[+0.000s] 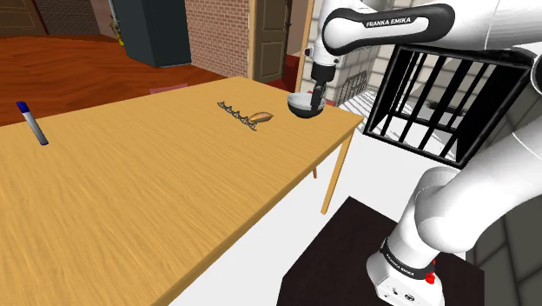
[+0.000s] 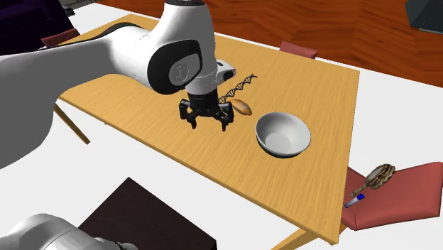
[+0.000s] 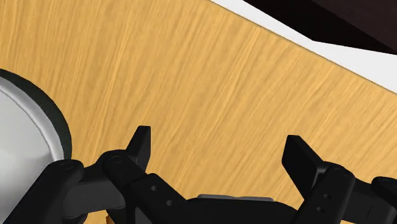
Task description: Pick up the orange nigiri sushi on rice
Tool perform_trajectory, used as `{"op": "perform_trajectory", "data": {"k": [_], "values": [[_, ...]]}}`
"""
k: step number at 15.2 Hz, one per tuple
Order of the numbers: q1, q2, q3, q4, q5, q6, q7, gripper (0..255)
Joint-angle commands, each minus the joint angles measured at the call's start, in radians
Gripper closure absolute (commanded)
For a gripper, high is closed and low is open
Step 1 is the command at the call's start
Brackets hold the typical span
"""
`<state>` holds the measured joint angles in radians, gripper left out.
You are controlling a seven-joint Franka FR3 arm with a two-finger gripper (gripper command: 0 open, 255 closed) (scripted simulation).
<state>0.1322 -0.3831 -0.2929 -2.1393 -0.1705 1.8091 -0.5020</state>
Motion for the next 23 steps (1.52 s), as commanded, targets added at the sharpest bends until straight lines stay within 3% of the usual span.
{"op": "perform_trajectory", "data": {"k": [1,9,15,20,23], "values": [[0.018,0.080,-0.038,0.060,0.019,0.016,-0.117,0],[0.046,0.441,-0.111,0.369,0.171,0.021,-0.541,0],[0.003,0.714,-0.077,0.663,0.278,-0.048,-0.805,0],[-0.041,0.930,-0.022,0.947,0.326,-0.141,-0.963,0],[-0.037,0.927,-0.020,0.902,0.325,-0.099,-0.964,0]]}}
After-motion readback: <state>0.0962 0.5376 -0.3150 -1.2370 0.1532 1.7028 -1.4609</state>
